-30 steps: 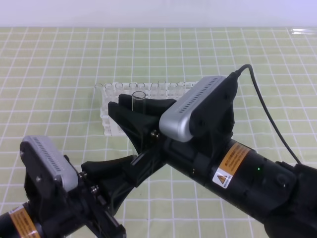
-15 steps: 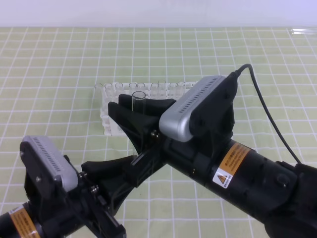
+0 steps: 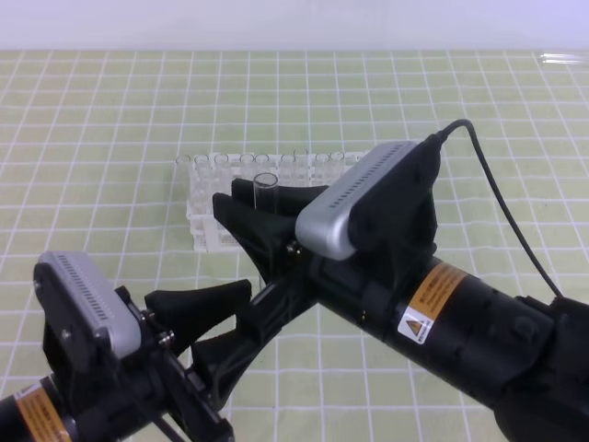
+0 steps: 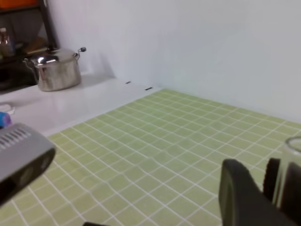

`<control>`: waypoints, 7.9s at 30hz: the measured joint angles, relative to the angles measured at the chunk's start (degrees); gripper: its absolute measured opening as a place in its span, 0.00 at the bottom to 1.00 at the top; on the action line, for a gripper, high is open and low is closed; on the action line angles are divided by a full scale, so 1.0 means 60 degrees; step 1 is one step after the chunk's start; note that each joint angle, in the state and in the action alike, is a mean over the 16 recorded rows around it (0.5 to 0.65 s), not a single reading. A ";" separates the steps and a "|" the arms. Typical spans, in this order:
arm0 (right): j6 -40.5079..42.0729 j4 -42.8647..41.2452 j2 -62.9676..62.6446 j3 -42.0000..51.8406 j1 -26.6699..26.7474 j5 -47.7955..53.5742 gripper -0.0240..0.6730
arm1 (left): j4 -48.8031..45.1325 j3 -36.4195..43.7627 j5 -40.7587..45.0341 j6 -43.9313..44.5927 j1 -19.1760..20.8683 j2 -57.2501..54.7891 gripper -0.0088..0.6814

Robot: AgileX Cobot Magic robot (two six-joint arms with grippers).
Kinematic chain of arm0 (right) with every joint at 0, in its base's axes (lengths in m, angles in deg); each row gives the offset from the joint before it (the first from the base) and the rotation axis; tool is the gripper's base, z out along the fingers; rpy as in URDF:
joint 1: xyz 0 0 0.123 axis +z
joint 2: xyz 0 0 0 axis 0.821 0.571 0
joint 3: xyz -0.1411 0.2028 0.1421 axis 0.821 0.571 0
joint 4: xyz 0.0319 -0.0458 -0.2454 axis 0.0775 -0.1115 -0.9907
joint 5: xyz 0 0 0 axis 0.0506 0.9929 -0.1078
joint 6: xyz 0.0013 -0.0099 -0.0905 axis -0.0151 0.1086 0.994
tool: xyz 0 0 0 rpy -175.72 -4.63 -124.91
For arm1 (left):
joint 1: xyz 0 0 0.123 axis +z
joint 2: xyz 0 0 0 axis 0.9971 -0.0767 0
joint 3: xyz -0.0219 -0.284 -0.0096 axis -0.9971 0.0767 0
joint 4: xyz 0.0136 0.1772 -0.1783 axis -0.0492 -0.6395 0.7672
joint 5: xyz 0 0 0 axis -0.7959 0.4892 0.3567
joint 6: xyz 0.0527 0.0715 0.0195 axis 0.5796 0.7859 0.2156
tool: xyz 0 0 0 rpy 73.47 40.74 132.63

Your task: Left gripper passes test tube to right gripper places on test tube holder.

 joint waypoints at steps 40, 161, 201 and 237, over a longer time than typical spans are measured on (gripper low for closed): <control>0.2309 0.2119 -0.1170 0.0080 -0.0002 0.2135 0.16 | -0.2593 0.1534 0.6295 -0.3931 0.0000 0.8091 0.01; -0.1875 -0.3503 0.5304 -0.2219 -0.5134 -0.4012 0.16 | -0.2578 0.2756 0.7308 -0.4117 -0.0035 0.8210 0.01; -0.2049 -0.3578 0.5409 -0.2200 -0.5134 -0.3377 0.16 | -0.2593 0.2800 0.7301 -0.4115 -0.0029 0.8193 0.01; -0.2420 -0.3968 0.5401 -0.2219 -0.5134 -0.2454 0.36 | -0.2584 0.2734 0.7315 -0.4119 -0.0041 0.8222 0.01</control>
